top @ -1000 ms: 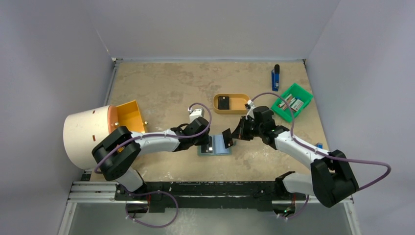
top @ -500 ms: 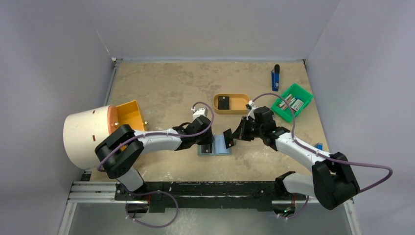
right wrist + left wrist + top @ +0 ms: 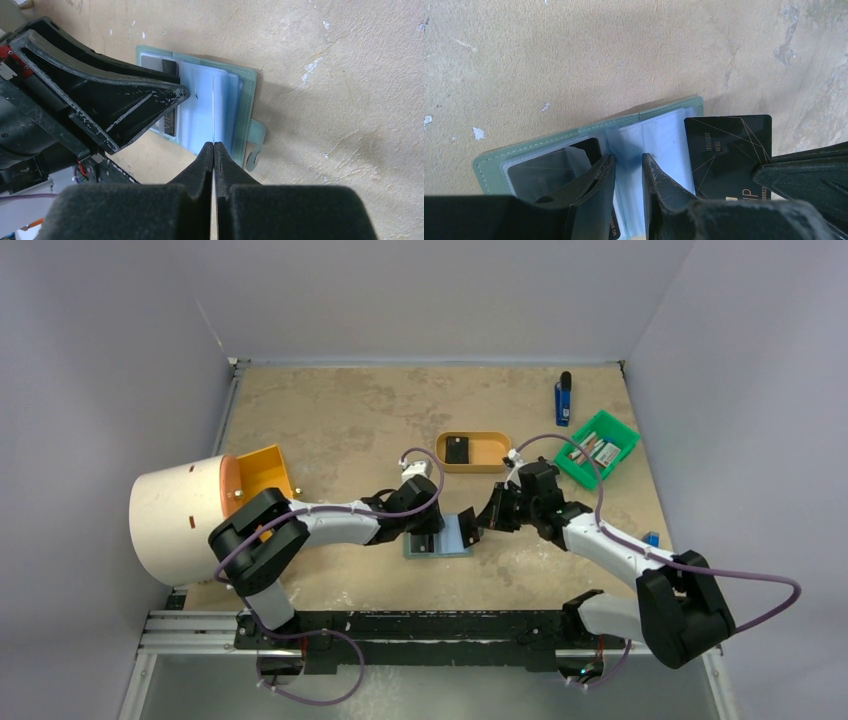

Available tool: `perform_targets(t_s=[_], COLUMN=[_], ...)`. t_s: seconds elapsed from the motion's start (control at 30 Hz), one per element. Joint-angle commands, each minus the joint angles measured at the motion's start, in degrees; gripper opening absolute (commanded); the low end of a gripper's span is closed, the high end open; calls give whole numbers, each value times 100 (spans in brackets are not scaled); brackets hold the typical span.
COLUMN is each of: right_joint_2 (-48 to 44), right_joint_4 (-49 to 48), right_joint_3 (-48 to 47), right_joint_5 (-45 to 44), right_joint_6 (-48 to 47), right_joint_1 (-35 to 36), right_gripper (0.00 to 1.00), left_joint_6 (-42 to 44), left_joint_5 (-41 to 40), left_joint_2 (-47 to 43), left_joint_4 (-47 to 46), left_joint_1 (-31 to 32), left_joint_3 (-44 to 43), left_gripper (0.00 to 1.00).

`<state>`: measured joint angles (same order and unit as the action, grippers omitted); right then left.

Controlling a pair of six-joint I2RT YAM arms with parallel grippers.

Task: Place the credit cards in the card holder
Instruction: Turn over the card slot in the card holder.

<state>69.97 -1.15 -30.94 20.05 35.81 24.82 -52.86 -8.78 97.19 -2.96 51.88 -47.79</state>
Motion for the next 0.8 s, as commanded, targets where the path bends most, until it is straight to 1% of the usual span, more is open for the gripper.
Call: perform_targets(t_s=[0.0,0.23,0.33,0.5,0.6,0.67,0.77], right_joint_2=[-248,-625,-622,-566,-538,-522,-418], right_joint_4=[3,486,614,838,1026,1078,1071], right_joint_3=[-35,-229,-231,-163,-131,-115,-98], right_joint_5=[-31,-101,-135,-133,-59,-3,41], right_joint_6=[-67,-231,-290,-318,-338,-362,-445], right_joint_1=[23,23,23,24,23,23,23], right_gripper=[0,0,0,0,0,0,0], left_joint_6=[215,350,355,421,481,507,491], left_joint_5=[-14,-243,-373,-962,-1346,-1320,-1110], left_joint_2=[-139,-1084,-1409,-1967,-2019,-1947,-1817], left_joint_4=[-28,283,650,1272,1657,1637,1319], left_joint_1=[-2,-9,1,-2,-5,-6,-6], left_joint_3=[-177,-388,-383,-260,-166,-28,129], left_gripper=[26,31,31,30,28,26,25])
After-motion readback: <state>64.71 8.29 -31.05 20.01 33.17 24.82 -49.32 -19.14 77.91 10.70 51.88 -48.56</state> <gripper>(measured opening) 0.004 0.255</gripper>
